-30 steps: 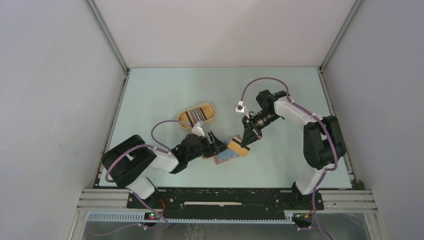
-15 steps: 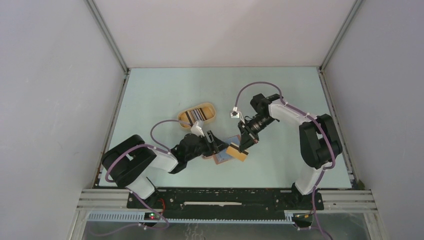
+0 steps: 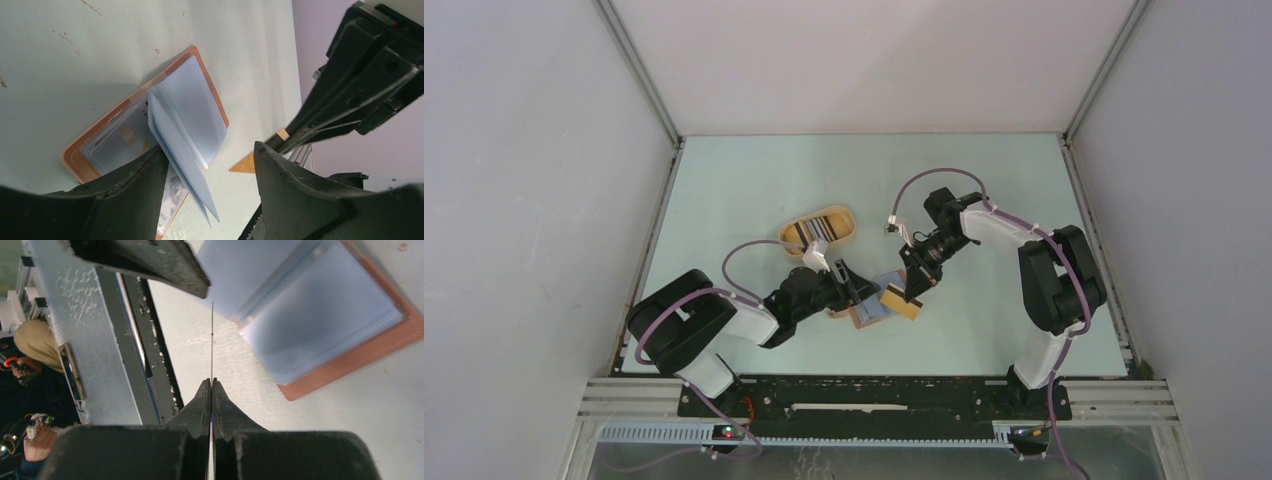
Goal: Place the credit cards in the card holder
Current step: Turn over the card slot in the card holder.
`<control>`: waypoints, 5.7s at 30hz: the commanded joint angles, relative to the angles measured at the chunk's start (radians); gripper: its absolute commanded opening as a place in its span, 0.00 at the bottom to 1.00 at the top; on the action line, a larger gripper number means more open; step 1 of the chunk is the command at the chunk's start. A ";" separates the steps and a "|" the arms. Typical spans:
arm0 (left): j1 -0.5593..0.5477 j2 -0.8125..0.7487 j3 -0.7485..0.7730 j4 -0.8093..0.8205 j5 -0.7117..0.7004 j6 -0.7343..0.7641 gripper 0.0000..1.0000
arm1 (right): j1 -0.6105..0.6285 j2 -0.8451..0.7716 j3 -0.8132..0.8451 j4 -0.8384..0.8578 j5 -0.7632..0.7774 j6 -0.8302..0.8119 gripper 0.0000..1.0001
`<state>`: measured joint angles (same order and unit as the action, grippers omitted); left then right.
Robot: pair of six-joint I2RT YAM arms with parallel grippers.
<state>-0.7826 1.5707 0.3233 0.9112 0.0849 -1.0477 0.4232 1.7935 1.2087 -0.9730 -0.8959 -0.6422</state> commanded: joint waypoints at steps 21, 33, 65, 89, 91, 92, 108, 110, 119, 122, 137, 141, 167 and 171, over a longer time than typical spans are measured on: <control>0.030 0.048 -0.106 0.314 0.030 -0.052 0.68 | 0.009 -0.147 -0.061 0.062 -0.039 -0.076 0.00; 0.035 0.072 -0.105 0.346 0.048 -0.055 0.66 | 0.164 -0.302 -0.182 0.265 0.179 -0.036 0.00; 0.042 0.095 -0.099 0.361 0.066 -0.060 0.65 | 0.242 -0.324 -0.209 0.299 0.215 -0.048 0.00; 0.043 0.105 -0.101 0.379 0.068 -0.063 0.64 | 0.253 -0.304 -0.209 0.326 0.281 -0.018 0.00; 0.044 0.107 -0.102 0.379 0.067 -0.062 0.64 | 0.247 -0.307 -0.209 0.326 0.281 -0.017 0.00; 0.044 0.107 -0.101 0.379 0.067 -0.063 0.64 | 0.244 -0.310 -0.209 0.325 0.280 -0.017 0.00; 0.045 0.112 -0.099 0.377 0.069 -0.067 0.64 | 0.201 -0.333 -0.209 0.319 0.269 -0.017 0.00; 0.045 0.113 -0.099 0.376 0.069 -0.067 0.64 | 0.198 -0.334 -0.209 0.317 0.264 -0.017 0.00; 0.045 0.111 -0.098 0.371 0.067 -0.067 0.64 | 0.195 -0.333 -0.209 0.307 0.248 -0.029 0.00; 0.046 0.112 -0.096 0.369 0.069 -0.066 0.63 | 0.194 -0.333 -0.209 0.306 0.248 -0.030 0.00; 0.047 0.114 -0.088 0.354 0.073 -0.064 0.63 | 0.183 -0.335 -0.209 0.283 0.215 -0.053 0.00; 0.047 0.115 -0.088 0.354 0.073 -0.063 0.63 | 0.182 -0.329 -0.209 0.287 0.226 -0.048 0.00; 0.047 0.118 -0.090 0.360 0.074 -0.064 0.62 | 0.210 -0.300 -0.209 0.285 0.263 -0.058 0.00; 0.047 0.118 -0.092 0.362 0.073 -0.064 0.62 | 0.216 -0.293 -0.209 0.288 0.267 -0.054 0.00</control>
<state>-0.7429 1.6833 0.2363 1.2533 0.1440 -1.1099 0.6266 1.4944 1.0016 -0.7097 -0.6411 -0.7071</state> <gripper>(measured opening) 0.622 0.008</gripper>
